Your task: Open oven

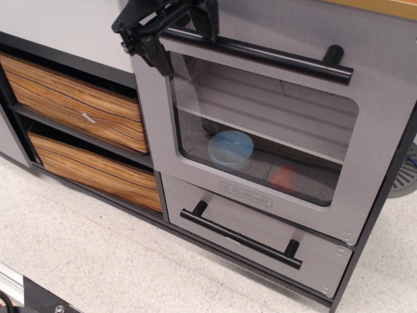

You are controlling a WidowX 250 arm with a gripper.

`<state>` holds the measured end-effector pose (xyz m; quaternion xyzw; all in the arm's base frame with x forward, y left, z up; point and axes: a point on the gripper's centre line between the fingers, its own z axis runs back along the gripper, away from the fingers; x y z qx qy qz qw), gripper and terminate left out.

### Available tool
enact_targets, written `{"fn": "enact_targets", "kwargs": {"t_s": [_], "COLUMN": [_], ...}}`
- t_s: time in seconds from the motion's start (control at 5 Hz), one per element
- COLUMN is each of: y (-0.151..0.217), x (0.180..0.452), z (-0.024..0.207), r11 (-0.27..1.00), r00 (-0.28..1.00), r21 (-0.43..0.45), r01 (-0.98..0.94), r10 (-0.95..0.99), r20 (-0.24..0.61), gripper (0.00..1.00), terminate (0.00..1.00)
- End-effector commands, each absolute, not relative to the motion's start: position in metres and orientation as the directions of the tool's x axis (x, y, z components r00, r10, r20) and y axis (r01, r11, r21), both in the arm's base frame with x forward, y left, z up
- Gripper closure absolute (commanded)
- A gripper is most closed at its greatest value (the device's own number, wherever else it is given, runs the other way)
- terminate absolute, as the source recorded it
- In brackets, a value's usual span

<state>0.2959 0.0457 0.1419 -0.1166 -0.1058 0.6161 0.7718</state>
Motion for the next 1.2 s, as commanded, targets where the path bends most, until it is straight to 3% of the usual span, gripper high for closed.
{"fn": "enact_targets", "kwargs": {"t_s": [0.0, 0.6, 1.0], "y": [0.057, 0.056, 0.051], "x": [0.305, 0.293, 0.272], "z": [0.154, 0.136, 0.135], "r11": [0.025, 0.059, 0.168], "r00": [0.001, 0.035, 0.142], "r21": [-0.453, -0.396, -0.377], "r01": [-0.891, -0.917, -0.911], "r10": [0.999, 0.997, 0.985], "r20": [0.053, 0.07, 0.095], "gripper": [0.0, 0.0, 0.0], "terminate": [0.0, 0.0, 0.0]}}
